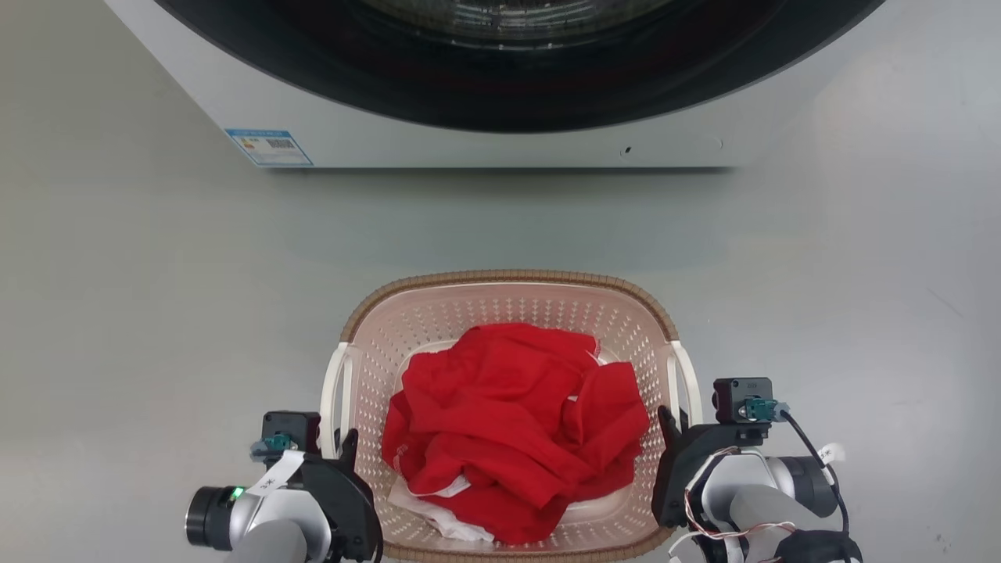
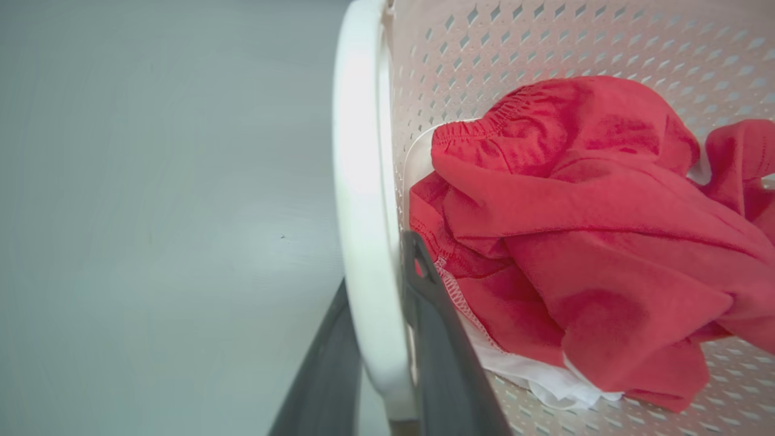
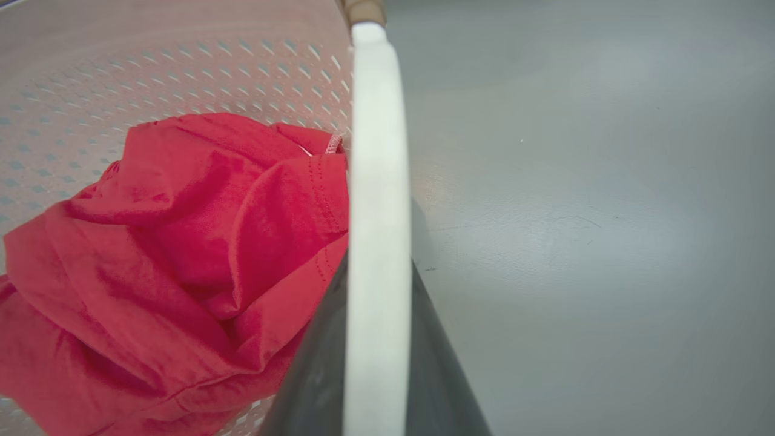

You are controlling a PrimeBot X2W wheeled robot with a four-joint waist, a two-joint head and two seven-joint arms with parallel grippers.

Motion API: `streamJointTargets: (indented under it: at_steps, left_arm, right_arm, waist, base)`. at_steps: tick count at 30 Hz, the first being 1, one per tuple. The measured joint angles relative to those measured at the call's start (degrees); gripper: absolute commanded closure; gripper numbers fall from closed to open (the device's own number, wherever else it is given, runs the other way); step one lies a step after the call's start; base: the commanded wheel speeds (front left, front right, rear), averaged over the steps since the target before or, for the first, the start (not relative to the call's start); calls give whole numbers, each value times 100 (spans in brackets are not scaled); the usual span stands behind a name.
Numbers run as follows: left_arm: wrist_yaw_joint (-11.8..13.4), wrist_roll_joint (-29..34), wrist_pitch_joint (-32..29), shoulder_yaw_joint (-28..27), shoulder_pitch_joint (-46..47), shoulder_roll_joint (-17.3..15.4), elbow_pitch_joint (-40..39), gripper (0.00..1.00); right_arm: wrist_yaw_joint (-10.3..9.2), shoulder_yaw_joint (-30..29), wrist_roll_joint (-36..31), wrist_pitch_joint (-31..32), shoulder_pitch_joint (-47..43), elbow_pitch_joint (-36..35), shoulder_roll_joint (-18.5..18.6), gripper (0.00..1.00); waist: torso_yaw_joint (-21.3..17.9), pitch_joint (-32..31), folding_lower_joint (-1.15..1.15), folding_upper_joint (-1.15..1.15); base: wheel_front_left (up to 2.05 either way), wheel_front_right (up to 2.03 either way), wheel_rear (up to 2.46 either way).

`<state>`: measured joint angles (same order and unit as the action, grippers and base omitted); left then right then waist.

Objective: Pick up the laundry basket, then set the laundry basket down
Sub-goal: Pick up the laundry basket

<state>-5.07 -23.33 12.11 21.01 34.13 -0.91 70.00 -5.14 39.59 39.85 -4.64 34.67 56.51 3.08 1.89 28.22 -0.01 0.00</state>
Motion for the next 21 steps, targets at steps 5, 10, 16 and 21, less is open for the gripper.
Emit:
streamJointTargets:
  at_steps: [5, 10, 16, 21]
  left_arm:
    - [-4, -163, -137, 124, -294, -29, 27, 100]
    - [-7, -285, -255, 256, -673, -42, 41, 100]
    - [-10, -458, -423, 400, -1060, -49, 80, 100]
    - [-48, -539, -537, 452, -1326, -58, 138, 100]
  right_arm:
    - [-73, 335, 337, 294, -243, -41, 12, 100]
    - [-100, 576, 560, 527, -543, -32, 13, 100]
    - [-151, 844, 825, 772, -864, -24, 15, 100]
    - [-198, 1040, 1082, 947, -1111, -54, 14, 100]
  waist:
    - [-37, -505, 0, 0]
    - [-70, -930, -1, 0]
    - [-108, -1439, -1, 0]
    - [-137, -1865, -1, 0]
  base:
    - [0, 0, 0]
    - [0, 0, 0]
    - [0, 0, 0]
    - [0, 0, 0]
